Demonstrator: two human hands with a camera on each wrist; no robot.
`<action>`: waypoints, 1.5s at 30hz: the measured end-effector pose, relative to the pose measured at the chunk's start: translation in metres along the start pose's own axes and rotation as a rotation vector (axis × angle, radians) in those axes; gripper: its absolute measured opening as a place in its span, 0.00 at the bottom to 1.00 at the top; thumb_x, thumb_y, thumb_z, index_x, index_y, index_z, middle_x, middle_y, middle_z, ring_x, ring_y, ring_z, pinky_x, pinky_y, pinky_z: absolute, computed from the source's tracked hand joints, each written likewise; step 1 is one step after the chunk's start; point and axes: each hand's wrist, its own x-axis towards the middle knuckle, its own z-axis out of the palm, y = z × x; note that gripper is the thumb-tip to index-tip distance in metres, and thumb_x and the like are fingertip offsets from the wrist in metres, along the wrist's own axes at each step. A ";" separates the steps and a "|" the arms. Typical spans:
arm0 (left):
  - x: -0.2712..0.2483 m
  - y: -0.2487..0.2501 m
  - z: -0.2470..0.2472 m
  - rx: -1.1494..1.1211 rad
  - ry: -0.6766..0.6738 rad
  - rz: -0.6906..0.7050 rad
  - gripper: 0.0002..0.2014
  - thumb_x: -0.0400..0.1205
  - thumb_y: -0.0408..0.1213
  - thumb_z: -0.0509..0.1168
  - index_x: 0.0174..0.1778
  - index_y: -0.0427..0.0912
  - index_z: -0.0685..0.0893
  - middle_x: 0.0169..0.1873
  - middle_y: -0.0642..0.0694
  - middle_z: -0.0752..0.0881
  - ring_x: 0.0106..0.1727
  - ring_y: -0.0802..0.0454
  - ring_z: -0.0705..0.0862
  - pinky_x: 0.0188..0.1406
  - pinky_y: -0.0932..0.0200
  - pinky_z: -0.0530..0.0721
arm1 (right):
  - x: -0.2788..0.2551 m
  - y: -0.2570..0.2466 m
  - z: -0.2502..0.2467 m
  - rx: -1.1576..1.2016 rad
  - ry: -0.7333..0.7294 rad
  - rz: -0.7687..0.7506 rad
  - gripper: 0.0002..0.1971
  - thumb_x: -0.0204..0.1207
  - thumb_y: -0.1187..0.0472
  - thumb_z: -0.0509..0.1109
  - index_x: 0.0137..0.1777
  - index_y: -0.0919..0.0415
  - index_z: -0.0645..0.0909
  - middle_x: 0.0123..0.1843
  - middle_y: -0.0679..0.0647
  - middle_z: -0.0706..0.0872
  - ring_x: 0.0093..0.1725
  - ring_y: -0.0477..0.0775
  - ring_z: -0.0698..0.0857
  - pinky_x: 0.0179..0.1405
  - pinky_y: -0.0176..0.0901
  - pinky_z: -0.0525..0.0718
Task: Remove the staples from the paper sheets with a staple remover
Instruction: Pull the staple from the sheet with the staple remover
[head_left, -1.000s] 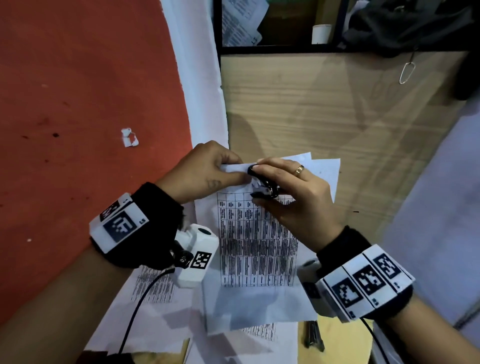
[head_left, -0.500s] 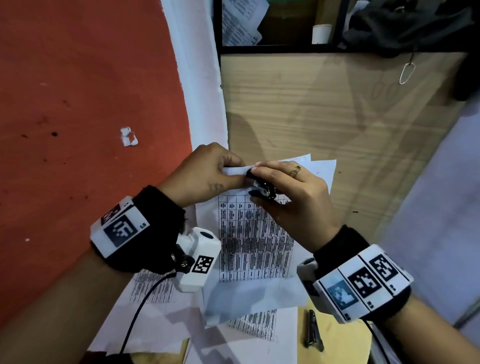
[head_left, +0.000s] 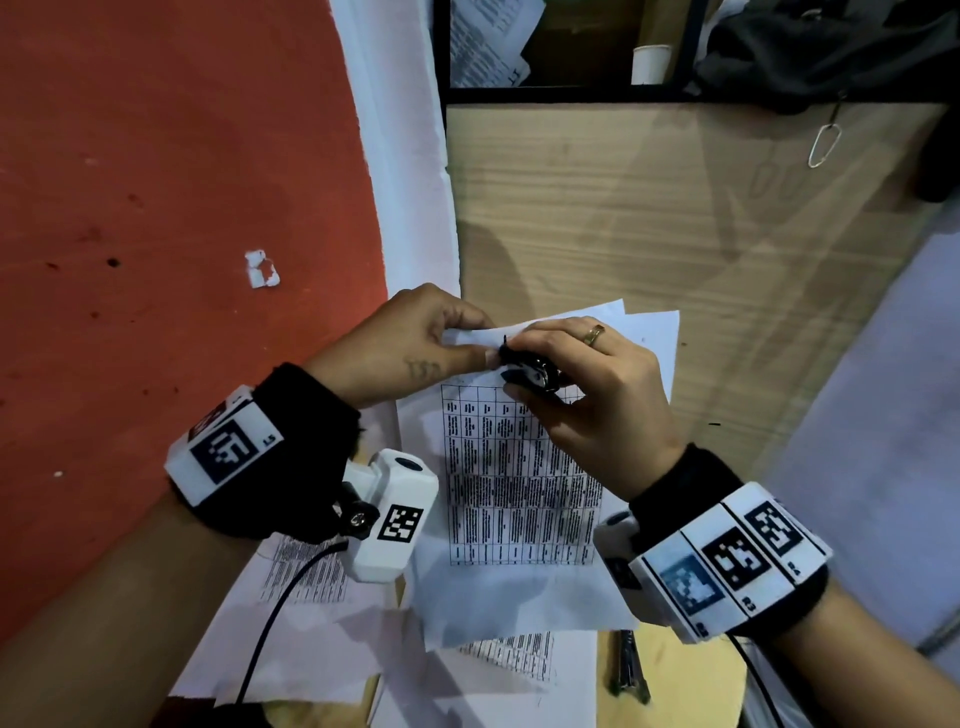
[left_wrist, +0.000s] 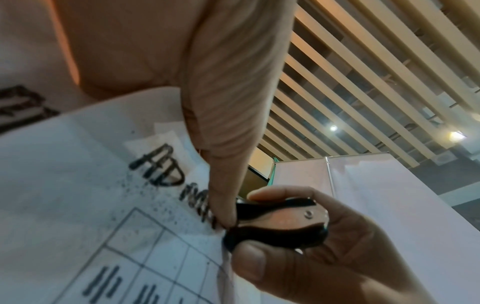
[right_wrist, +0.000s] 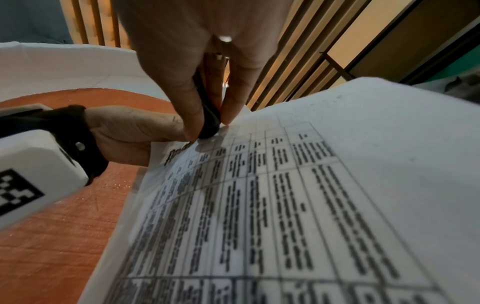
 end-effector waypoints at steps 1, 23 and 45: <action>-0.001 0.000 0.000 -0.026 -0.006 -0.002 0.08 0.77 0.39 0.73 0.45 0.37 0.90 0.40 0.39 0.90 0.40 0.59 0.82 0.42 0.60 0.77 | 0.000 0.000 0.000 0.024 0.002 0.018 0.11 0.66 0.69 0.77 0.49 0.68 0.86 0.47 0.58 0.88 0.44 0.60 0.87 0.38 0.55 0.87; -0.004 -0.001 0.011 -0.294 0.115 -0.221 0.08 0.76 0.29 0.71 0.49 0.31 0.88 0.52 0.35 0.89 0.49 0.51 0.87 0.58 0.60 0.82 | 0.010 -0.018 -0.002 0.808 0.213 0.977 0.07 0.69 0.65 0.65 0.32 0.58 0.71 0.31 0.64 0.75 0.23 0.55 0.79 0.15 0.26 0.67; -0.002 -0.001 0.026 -0.055 0.235 -0.167 0.04 0.72 0.41 0.74 0.36 0.44 0.89 0.38 0.35 0.90 0.39 0.50 0.82 0.48 0.43 0.83 | 0.015 -0.016 0.020 0.784 0.039 1.114 0.12 0.74 0.74 0.66 0.30 0.63 0.77 0.26 0.61 0.82 0.21 0.57 0.82 0.16 0.30 0.73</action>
